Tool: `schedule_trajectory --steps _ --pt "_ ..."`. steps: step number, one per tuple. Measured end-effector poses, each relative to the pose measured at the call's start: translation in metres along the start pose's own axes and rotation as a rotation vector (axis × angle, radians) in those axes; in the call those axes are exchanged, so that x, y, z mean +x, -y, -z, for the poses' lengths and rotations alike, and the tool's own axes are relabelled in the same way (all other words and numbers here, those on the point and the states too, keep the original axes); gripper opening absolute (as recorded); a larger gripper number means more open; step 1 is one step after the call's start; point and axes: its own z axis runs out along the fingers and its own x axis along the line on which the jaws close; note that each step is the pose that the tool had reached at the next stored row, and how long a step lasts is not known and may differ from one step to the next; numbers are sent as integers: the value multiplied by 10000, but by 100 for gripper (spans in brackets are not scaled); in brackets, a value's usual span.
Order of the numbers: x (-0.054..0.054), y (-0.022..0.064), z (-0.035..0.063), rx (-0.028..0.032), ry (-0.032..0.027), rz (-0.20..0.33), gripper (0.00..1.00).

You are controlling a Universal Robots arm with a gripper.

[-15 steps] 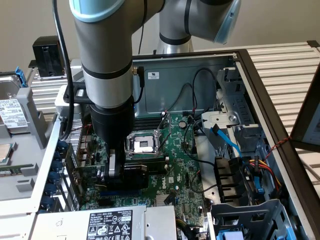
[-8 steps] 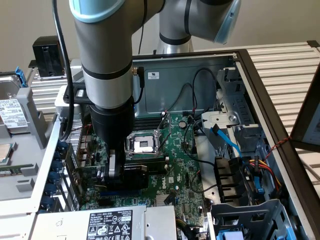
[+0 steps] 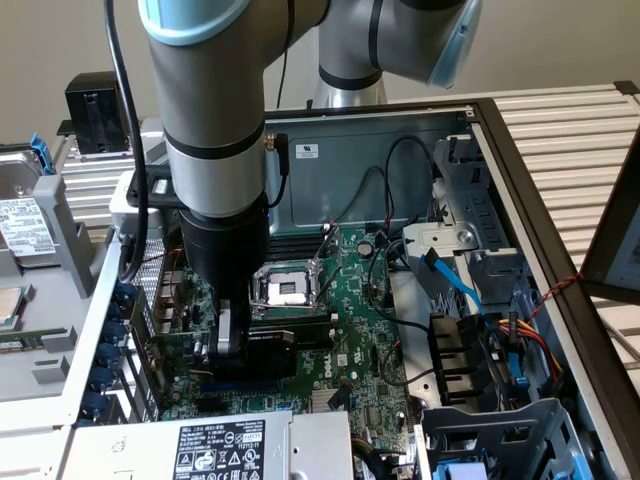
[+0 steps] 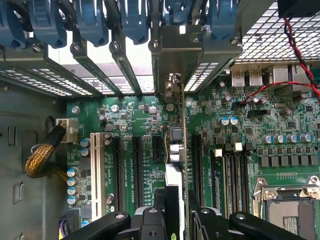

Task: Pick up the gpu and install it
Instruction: 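Insert the gpu into the slot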

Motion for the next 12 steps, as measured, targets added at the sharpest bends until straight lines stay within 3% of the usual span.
schedule_trajectory --steps 12 --pt "-1 9 -1 2 2 0 27"
